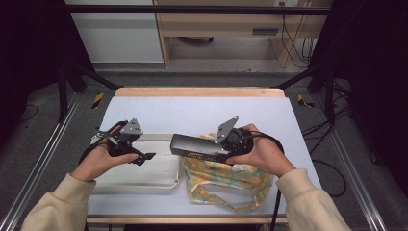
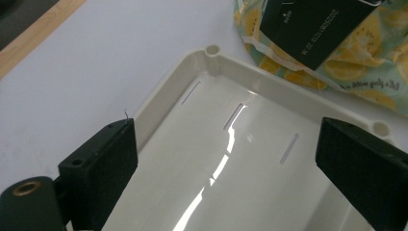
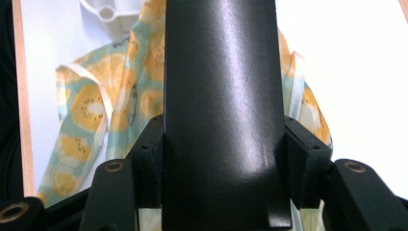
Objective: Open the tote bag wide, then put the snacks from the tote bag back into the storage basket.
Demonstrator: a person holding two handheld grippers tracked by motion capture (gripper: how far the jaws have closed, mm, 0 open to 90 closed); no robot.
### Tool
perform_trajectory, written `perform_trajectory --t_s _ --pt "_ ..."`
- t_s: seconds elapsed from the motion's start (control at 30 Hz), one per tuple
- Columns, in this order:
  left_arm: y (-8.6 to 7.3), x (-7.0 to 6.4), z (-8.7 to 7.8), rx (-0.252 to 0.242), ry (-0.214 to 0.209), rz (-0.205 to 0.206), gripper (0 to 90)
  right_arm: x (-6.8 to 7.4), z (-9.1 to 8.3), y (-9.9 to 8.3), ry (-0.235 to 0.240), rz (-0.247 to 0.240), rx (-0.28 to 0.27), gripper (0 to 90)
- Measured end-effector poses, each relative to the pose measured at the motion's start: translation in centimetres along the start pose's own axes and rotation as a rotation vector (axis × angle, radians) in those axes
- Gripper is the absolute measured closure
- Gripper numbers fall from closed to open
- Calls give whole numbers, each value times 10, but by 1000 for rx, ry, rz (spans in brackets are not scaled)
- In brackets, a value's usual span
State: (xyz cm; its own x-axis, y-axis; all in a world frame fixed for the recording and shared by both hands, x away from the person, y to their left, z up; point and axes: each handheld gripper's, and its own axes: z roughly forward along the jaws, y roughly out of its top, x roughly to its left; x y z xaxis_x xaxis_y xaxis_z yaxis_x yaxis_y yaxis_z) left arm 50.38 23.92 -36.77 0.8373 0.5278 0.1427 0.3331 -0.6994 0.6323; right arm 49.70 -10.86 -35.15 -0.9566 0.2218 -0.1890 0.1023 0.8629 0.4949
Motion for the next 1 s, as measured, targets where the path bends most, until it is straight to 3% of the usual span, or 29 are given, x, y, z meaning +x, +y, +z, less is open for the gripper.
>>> perform_trajectory --t_s 0.2,0.47,0.7,1.0 --pt "4 -3 -7 8 21 29 45 1 4 9 13 -8 -2 434" --pt "10 -8 -22 34 -24 99 49 4 5 16 19 -16 15 434" --pt "24 -11 -37 18 -42 161 48 4 6 28 32 -34 29 434" --pt "33 -10 -45 28 -72 218 48 5 22 42 59 -42 53 434"
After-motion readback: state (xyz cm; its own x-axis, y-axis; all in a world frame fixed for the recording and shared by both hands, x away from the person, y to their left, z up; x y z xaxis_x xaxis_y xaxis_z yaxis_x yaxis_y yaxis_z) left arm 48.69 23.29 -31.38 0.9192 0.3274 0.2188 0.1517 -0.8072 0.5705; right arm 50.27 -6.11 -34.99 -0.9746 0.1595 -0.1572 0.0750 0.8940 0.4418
